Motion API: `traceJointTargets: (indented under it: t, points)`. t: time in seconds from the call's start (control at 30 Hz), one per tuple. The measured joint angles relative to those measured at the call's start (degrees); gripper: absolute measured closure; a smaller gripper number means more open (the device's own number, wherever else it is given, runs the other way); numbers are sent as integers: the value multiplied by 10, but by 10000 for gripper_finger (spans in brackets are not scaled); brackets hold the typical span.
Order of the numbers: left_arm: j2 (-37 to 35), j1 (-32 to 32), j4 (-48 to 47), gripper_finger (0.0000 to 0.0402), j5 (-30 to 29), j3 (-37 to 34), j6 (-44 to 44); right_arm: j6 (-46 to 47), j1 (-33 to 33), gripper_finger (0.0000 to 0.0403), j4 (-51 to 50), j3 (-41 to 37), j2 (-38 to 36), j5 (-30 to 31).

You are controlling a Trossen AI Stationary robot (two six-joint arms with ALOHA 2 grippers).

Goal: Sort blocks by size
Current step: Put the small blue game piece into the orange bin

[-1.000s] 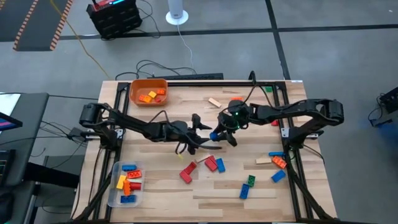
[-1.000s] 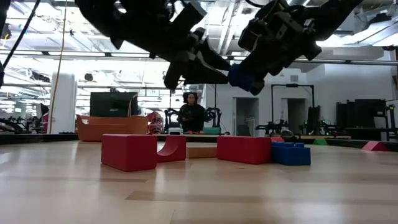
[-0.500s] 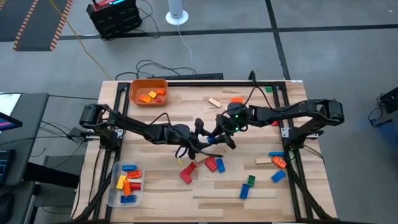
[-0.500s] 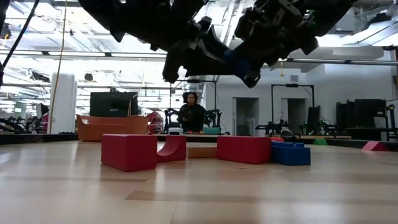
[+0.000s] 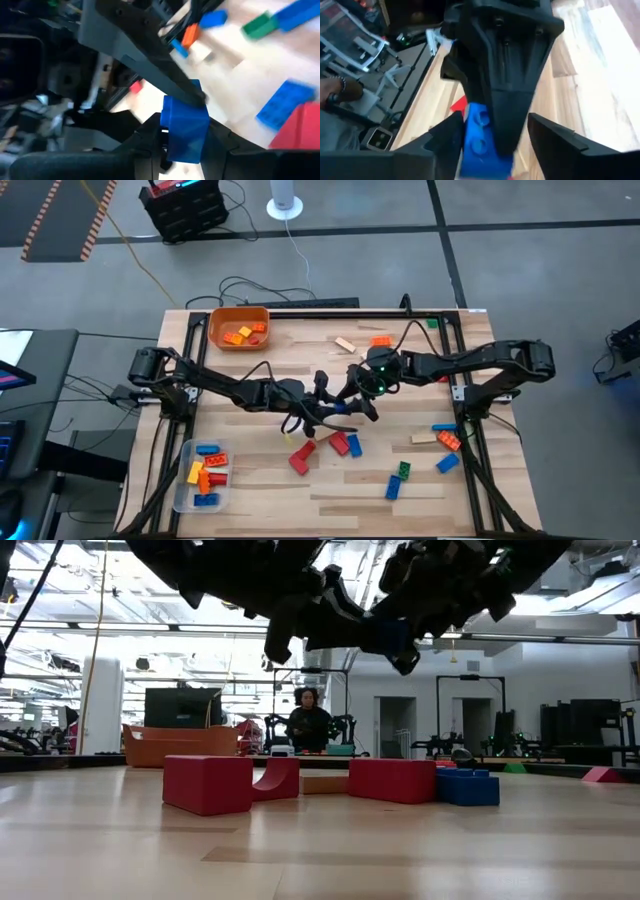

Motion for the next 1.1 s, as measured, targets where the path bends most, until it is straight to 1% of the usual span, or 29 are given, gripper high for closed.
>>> traceJointTargets:
  t: [0.1,0.2,0.3,0.4,0.47,0.53,0.6,0.67,0.73,0.8,0.9,1.0,1.1]
  points:
    - [0,-2,-1,318,22,0,-27,-7,-13,143,-53,0,-29,-5]
    - [-14,-9,-55,318,37,0,-55,-27,-27,142,-122,0,-66,21]
    - [-49,-21,-172,318,34,20,-122,-46,-30,143,-198,0,-103,84]
    - [-91,-50,-304,316,27,40,-204,-47,-21,143,-215,-24,-128,156]
    - [-114,-78,-388,316,31,47,-260,-38,-14,143,-184,-51,-132,195]
    - [-138,-103,-452,315,52,54,-332,-20,-4,143,-131,-82,-131,215]
    - [-161,-122,-501,314,86,60,-419,-6,9,143,-59,-113,-120,216]
    - [-181,-137,-530,314,117,61,-521,-3,23,143,-4,-139,-102,216]
    - [-196,-151,-561,313,153,61,-626,3,37,143,42,-150,-84,216]
    - [-207,-165,-602,313,175,61,-728,3,47,143,50,-149,-68,216]
    - [-211,-200,-732,312,176,61,-858,9,56,143,45,-146,-54,216]
    - [-209,-245,-853,311,177,53,-954,12,65,143,44,-146,-53,216]
    - [-210,-285,-908,308,195,33,-1033,12,69,143,34,-146,-56,216]
